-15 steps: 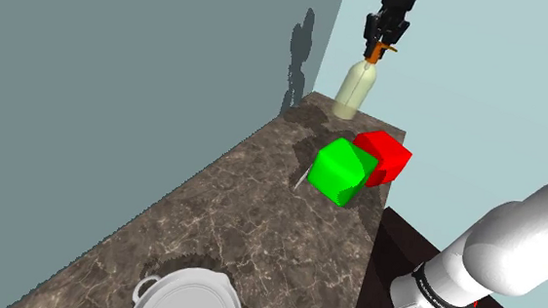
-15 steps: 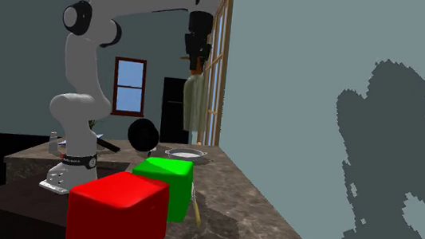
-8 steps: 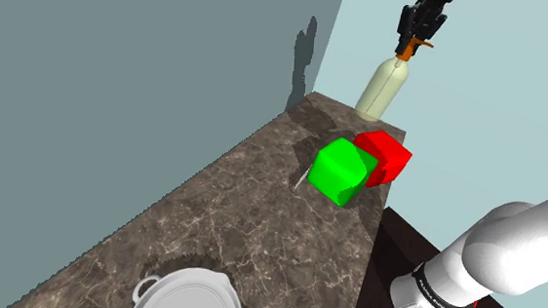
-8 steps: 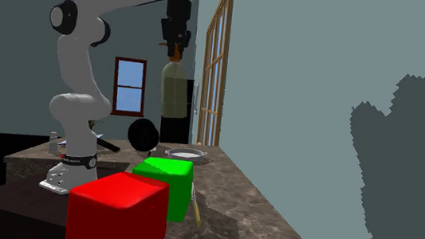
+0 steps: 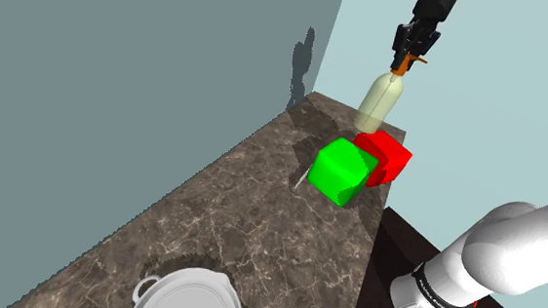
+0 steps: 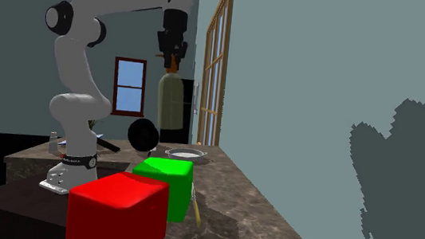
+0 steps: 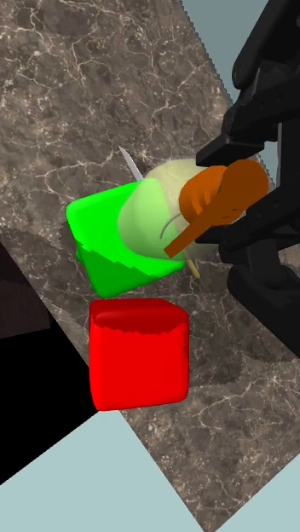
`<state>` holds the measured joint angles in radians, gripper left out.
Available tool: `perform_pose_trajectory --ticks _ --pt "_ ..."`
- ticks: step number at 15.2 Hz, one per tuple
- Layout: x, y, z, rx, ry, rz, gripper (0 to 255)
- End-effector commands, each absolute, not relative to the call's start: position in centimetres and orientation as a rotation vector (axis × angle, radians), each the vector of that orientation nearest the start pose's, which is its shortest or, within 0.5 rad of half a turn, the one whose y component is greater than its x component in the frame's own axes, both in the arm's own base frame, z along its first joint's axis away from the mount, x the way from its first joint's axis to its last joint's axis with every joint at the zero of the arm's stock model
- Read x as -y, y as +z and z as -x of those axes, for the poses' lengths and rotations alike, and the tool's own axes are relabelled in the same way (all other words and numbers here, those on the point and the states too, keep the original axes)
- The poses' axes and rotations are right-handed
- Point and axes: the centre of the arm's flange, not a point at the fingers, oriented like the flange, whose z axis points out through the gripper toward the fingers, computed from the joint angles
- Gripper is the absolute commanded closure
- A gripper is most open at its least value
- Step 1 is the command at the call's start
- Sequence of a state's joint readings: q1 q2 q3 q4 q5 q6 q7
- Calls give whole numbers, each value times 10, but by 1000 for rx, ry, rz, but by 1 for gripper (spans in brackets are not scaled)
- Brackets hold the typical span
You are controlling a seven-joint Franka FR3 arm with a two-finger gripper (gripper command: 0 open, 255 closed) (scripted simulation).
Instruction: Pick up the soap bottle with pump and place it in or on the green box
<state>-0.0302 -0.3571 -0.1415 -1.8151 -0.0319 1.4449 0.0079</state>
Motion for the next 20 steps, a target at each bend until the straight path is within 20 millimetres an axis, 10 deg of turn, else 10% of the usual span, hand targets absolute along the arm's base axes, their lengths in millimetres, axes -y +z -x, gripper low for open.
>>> perform_pose_trajectory --ticks 1,20 --pt "89 663 -418 -271 22 3111 255" --pt "89 562 -418 -271 22 3111 255"
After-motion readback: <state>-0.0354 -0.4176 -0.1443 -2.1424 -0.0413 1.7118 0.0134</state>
